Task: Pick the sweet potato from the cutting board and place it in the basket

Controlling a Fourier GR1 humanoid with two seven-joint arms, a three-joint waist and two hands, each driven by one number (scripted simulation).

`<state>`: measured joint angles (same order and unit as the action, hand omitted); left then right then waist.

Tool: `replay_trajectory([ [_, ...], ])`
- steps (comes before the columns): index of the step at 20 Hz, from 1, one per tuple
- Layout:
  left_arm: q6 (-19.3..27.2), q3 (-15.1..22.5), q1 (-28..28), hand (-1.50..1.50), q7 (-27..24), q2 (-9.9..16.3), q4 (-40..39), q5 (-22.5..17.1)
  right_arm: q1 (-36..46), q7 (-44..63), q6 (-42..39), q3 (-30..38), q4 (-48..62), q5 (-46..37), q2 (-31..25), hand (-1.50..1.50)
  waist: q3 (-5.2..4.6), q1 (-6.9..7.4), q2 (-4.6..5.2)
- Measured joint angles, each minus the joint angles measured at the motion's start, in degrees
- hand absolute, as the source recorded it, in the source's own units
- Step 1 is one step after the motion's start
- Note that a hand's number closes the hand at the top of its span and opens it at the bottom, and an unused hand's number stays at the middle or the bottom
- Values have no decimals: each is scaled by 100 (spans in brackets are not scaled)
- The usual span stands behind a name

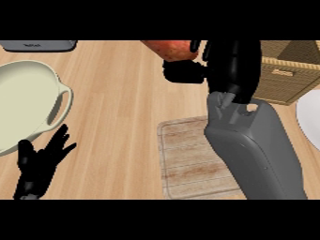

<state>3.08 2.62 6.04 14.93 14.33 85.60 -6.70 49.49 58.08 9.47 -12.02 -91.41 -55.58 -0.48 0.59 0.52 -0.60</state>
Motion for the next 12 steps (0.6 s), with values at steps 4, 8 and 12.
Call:
replay_trajectory([
  [4,-14,-11,39,0,-56,-16,19,15,707,108,-204,628,164,-5,-248,150,-3,-13,8],
  [8,-34,19,123,0,-186,-71,86,39,1133,119,-379,1122,450,62,-524,150,-4,-11,13],
  [12,-94,-25,99,0,-136,-25,95,21,1387,14,-484,1545,851,231,-821,150,-6,-7,26],
])
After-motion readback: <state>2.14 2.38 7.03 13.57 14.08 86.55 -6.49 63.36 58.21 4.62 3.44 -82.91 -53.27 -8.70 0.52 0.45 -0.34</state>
